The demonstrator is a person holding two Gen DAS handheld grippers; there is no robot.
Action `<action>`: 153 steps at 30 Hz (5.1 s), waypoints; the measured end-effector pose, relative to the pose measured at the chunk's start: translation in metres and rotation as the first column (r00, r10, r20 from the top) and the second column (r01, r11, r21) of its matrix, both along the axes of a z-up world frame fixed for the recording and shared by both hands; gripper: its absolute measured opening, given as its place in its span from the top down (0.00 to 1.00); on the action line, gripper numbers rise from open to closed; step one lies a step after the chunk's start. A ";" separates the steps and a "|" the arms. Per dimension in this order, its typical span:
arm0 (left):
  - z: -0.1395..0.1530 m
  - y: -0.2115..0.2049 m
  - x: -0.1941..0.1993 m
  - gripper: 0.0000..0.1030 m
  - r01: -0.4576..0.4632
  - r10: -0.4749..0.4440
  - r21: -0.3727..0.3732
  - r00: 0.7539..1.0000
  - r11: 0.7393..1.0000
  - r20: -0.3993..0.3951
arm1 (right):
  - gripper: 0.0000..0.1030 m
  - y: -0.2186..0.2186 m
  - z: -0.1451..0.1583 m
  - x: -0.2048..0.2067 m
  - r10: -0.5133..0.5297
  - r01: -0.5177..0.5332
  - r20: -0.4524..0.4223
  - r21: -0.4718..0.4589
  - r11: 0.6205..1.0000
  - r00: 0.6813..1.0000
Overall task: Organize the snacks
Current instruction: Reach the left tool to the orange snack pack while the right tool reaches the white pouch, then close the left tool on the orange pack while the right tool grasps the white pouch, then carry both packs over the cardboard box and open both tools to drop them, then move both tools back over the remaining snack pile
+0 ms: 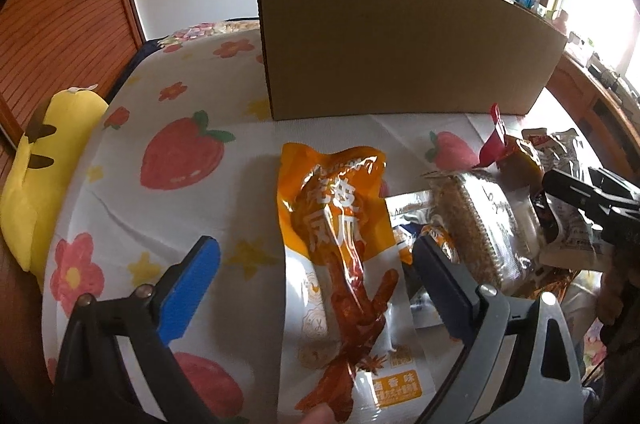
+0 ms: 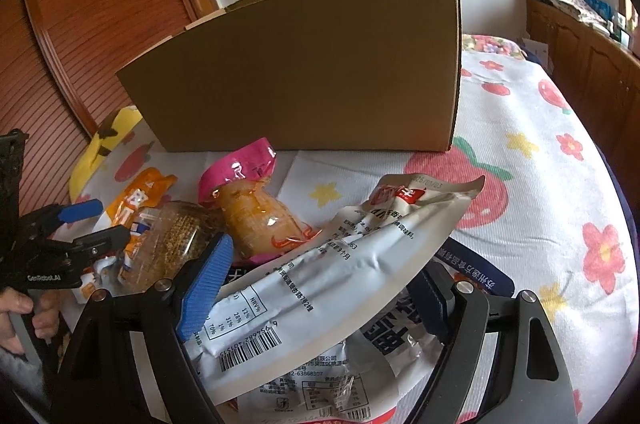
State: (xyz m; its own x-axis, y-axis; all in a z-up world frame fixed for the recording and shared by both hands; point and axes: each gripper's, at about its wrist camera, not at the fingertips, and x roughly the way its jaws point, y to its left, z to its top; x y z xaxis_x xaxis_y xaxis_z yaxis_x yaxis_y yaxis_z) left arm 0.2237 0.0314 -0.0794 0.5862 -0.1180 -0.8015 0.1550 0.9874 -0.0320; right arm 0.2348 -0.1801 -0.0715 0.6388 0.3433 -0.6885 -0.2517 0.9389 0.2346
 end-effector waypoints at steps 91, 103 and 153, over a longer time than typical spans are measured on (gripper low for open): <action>0.069 -0.010 -0.068 0.54 0.089 -0.064 -0.073 0.954 0.993 0.293 | 0.79 -0.019 0.074 -0.027 -0.006 0.001 0.176 0.031 1.000 0.984; 0.113 -0.020 -0.027 0.54 0.128 -0.085 -0.091 0.924 0.988 0.373 | 0.79 -0.020 0.115 -0.008 0.060 -0.058 0.258 -0.015 0.998 0.964; 0.110 -0.043 0.049 0.40 0.165 -0.143 -0.031 0.921 0.986 0.362 | 0.58 -0.020 0.139 0.076 0.087 -0.068 0.225 -0.092 0.993 0.970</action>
